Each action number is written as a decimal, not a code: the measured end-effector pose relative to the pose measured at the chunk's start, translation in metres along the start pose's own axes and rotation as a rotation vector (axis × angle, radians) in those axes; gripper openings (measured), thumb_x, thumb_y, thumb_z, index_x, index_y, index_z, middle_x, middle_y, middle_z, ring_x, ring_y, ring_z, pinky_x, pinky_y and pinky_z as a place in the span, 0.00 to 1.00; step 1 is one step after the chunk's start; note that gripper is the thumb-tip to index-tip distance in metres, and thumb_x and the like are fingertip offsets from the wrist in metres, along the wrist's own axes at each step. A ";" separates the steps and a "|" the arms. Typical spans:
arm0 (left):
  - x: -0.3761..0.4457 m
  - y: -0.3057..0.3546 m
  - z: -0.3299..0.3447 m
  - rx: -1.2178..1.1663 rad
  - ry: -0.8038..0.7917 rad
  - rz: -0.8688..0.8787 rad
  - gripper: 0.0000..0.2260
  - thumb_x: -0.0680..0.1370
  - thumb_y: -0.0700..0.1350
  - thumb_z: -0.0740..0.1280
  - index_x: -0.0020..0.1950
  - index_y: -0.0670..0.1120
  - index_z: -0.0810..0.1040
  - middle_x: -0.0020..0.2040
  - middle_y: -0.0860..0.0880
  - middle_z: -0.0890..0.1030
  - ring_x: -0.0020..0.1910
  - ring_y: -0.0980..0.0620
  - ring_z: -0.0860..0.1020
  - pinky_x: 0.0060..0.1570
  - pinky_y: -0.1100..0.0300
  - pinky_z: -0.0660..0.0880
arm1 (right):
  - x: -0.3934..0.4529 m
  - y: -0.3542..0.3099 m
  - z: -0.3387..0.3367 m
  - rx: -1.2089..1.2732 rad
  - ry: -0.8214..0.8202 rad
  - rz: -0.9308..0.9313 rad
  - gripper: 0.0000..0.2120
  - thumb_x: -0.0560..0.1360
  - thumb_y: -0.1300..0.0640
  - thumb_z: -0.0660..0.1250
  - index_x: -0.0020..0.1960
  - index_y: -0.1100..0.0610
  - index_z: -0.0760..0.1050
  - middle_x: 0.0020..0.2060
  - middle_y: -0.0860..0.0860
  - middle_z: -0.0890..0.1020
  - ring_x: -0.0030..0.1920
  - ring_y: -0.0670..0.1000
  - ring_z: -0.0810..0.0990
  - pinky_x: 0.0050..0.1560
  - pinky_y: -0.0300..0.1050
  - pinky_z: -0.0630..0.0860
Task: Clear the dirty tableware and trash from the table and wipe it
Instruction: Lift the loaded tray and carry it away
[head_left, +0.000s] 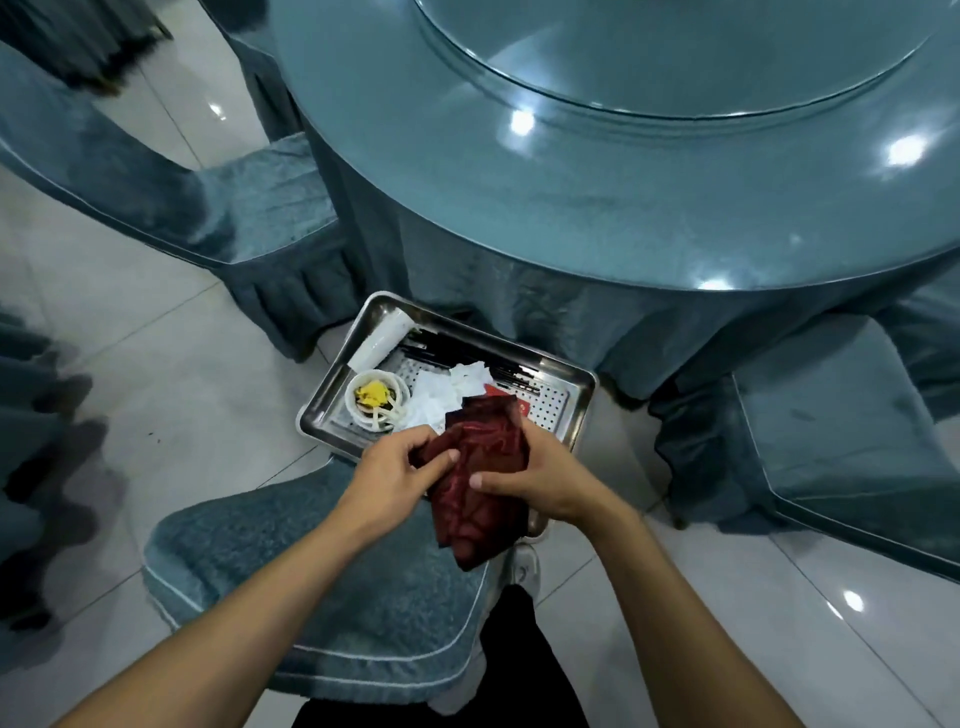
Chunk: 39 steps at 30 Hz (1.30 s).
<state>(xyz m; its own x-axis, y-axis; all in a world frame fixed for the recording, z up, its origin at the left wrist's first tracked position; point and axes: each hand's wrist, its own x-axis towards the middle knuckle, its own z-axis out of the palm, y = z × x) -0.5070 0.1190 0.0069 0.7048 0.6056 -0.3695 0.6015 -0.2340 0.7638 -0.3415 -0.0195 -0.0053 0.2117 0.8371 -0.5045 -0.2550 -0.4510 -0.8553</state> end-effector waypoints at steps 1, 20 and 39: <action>0.006 -0.004 -0.004 0.015 -0.004 0.008 0.13 0.78 0.49 0.73 0.37 0.46 0.77 0.32 0.51 0.77 0.32 0.59 0.73 0.34 0.62 0.69 | 0.004 0.003 0.000 -0.023 0.018 0.010 0.30 0.70 0.63 0.79 0.68 0.53 0.73 0.55 0.49 0.85 0.56 0.45 0.84 0.55 0.42 0.81; 0.177 -0.173 -0.016 0.454 -0.412 0.058 0.07 0.82 0.47 0.63 0.58 0.49 0.78 0.47 0.51 0.82 0.44 0.50 0.79 0.49 0.52 0.77 | 0.139 0.214 -0.011 0.040 1.016 0.532 0.15 0.75 0.61 0.68 0.61 0.59 0.76 0.52 0.55 0.82 0.53 0.56 0.80 0.62 0.52 0.77; 0.222 -0.269 -0.006 0.541 -0.260 0.080 0.06 0.80 0.42 0.65 0.55 0.49 0.79 0.51 0.49 0.81 0.45 0.49 0.78 0.50 0.52 0.75 | 0.213 0.307 -0.021 -0.870 1.125 0.422 0.24 0.76 0.53 0.68 0.70 0.57 0.70 0.62 0.57 0.77 0.60 0.60 0.73 0.61 0.55 0.68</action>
<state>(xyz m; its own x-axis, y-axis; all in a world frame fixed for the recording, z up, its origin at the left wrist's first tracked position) -0.5143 0.3209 -0.2776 0.7838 0.3803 -0.4910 0.6004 -0.6662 0.4425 -0.3545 0.0137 -0.3776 0.9727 0.1095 -0.2048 0.0629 -0.9732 -0.2214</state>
